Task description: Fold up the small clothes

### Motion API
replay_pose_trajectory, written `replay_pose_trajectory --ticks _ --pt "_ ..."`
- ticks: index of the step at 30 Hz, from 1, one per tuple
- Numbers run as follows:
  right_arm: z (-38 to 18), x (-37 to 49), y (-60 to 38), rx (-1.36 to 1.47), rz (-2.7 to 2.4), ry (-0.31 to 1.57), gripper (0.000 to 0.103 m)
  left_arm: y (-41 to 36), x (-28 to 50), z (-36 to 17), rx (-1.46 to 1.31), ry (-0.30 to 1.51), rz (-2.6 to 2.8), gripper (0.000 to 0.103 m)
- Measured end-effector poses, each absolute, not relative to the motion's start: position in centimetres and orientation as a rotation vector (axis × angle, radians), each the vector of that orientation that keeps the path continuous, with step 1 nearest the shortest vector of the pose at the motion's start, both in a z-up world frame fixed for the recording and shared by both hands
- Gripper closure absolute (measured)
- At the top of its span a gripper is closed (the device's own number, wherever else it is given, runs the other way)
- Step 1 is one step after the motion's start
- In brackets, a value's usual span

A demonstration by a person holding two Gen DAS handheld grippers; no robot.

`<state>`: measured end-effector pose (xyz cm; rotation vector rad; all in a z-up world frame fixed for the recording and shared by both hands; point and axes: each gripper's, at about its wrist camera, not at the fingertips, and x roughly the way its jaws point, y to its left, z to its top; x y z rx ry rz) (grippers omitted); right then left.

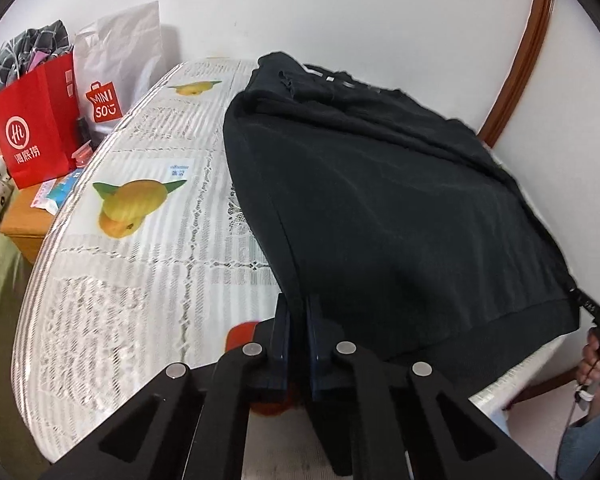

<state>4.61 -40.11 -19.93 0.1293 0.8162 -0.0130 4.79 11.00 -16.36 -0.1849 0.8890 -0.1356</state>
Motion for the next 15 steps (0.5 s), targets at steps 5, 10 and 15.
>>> replay_pose_trajectory --ticks 5,10,15 --pt "-18.5 2.1 -40.3 0.148 0.03 0.782 0.092 12.2 2.0 -14.2 -0.204 0.838 -0.182 0.097" --pt "-16.1 0.4 -40.1 0.162 0.086 0.721 0.093 12.7 0.6 -11.5 -0.212 0.781 -0.192 0.097" --pt "-13.6 0.6 -40.0 0.197 0.114 0.662 0.093 12.8 1.5 -9.1 -0.234 0.724 -0.193 0.097"
